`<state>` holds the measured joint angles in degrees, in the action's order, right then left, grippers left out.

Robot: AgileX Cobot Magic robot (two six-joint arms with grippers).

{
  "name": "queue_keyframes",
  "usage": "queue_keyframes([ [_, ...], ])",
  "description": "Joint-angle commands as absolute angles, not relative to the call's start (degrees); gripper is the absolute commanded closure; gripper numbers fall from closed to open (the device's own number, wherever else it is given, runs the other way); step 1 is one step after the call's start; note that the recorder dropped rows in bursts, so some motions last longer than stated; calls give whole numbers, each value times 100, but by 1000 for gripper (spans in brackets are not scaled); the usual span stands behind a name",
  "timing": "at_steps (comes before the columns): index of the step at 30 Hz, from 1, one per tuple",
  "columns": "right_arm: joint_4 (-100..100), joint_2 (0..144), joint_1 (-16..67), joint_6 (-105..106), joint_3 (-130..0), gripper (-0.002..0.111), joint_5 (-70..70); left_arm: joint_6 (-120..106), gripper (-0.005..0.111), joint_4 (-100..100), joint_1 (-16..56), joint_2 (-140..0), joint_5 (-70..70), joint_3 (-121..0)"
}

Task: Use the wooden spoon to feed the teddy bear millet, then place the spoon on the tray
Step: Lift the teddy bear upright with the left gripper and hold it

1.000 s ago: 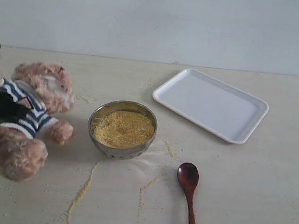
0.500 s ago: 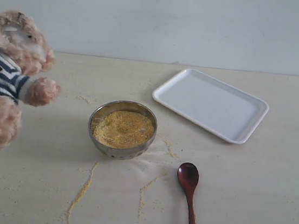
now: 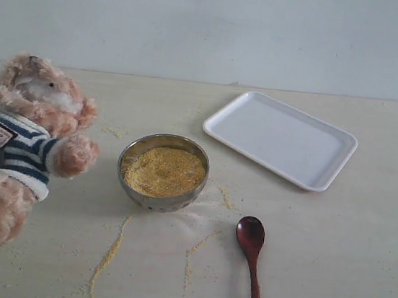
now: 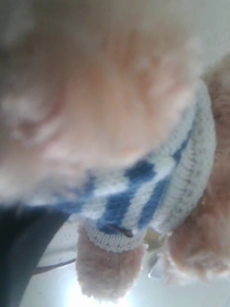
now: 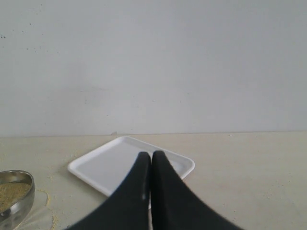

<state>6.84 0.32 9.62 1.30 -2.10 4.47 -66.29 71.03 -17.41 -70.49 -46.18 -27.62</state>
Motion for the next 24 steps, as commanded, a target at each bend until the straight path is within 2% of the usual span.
queue_keyframes([
  [1,704,0,970,140,-198,108,389,-7610,102,7960,-1755,-7292,-5333,-2701],
  [8,749,0,970,44,-198,108,-108,-8321,102,8654,-1755,-7454,-5351,-2701],
  [14,2034,0,970,-2629,-198,108,-1299,-8321,102,8691,-1755,-7454,-5068,-2701],
  [18,2116,0,970,-3644,-198,108,-2184,-8321,102,8691,-1755,-7454,-5054,-2701],
  [21,2171,43,970,-3549,-198,108,-3206,-8321,102,8702,-1755,-7454,-5055,-2701],
  [24,3067,619,970,-2572,-225,108,-4220,-8321,102,8702,-1755,-7454,-5055,-2701],
])
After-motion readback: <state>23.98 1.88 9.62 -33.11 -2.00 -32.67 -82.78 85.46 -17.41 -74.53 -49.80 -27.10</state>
